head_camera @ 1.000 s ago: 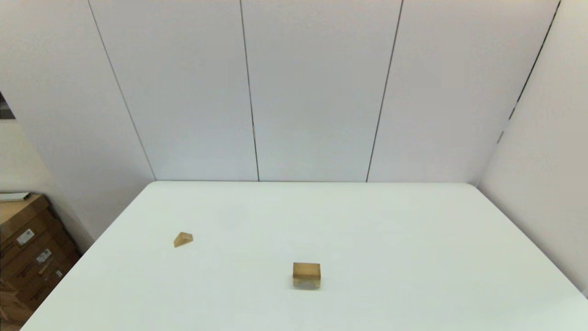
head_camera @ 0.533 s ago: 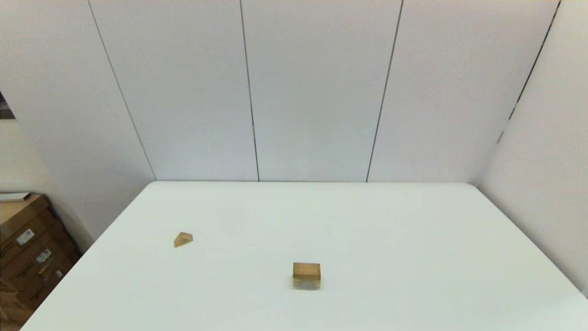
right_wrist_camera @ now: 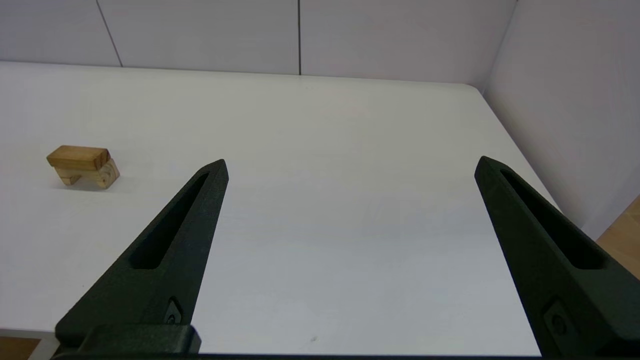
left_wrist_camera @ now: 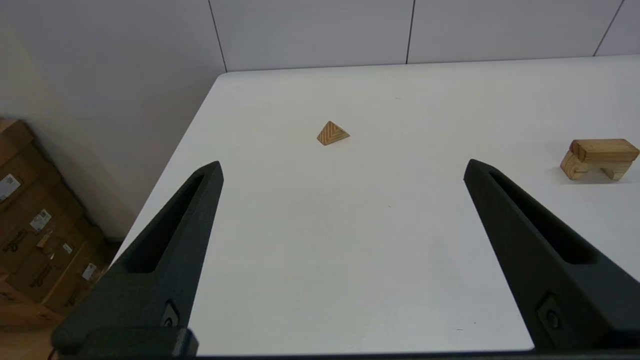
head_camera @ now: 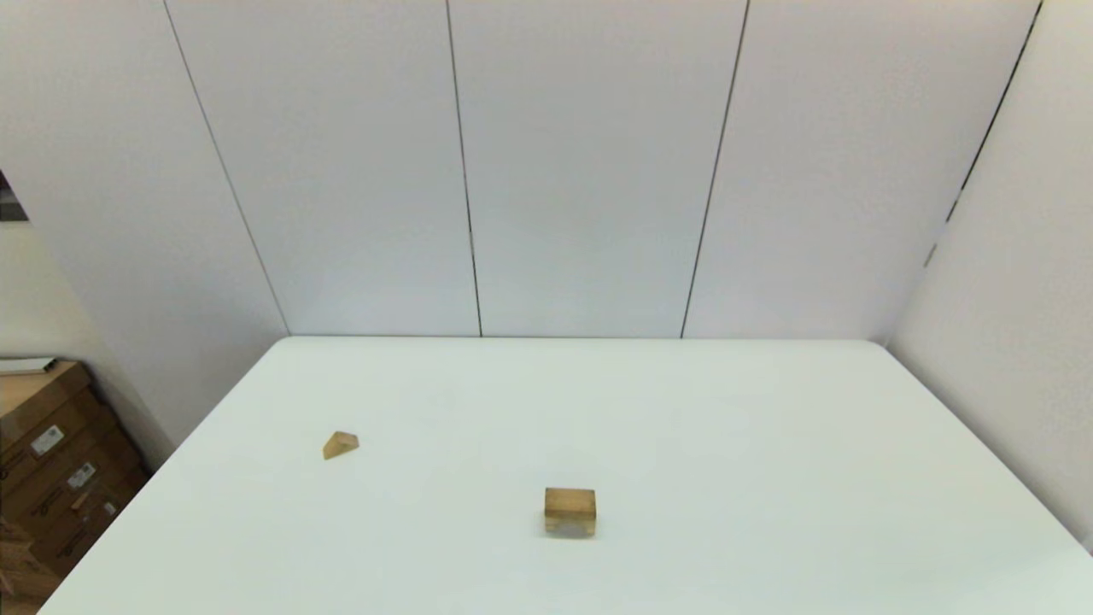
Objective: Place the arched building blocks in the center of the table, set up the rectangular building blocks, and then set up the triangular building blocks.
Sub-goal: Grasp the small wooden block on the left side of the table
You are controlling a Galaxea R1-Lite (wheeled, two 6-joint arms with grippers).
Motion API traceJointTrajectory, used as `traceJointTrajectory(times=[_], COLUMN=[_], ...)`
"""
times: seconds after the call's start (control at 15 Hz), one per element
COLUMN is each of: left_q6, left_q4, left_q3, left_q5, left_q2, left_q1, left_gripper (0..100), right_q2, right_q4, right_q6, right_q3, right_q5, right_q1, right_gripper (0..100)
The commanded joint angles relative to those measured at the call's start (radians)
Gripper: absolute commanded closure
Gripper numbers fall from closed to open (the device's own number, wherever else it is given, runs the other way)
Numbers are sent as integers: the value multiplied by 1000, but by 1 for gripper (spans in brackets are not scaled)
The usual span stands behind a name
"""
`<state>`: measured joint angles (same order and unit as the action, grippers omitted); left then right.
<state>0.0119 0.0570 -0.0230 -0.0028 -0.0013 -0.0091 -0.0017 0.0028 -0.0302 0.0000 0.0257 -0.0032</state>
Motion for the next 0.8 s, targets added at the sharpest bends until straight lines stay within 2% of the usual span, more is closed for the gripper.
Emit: traceJointTrajectory(times=[0.07, 0.33, 0.53, 0.8], left_q6=[0, -6, -4, -3], left_q4=[0, 15, 73, 162], left_q3=[0, -71, -244, -522], left_q5=[0, -2, -8, -3], left_q2=[1, 83, 296, 730], left_q1=[0, 0, 0, 43], left_gripper=[0, 0, 0, 0], right_q2=[0, 0, 0, 0], right_q4=[0, 0, 0, 0], right_q6=[0, 0, 0, 0], right_q3=[2, 2, 2, 2], right_q5=[0, 0, 0, 0], right_q1=[0, 0, 0, 0], right_gripper=[0, 0, 0, 0])
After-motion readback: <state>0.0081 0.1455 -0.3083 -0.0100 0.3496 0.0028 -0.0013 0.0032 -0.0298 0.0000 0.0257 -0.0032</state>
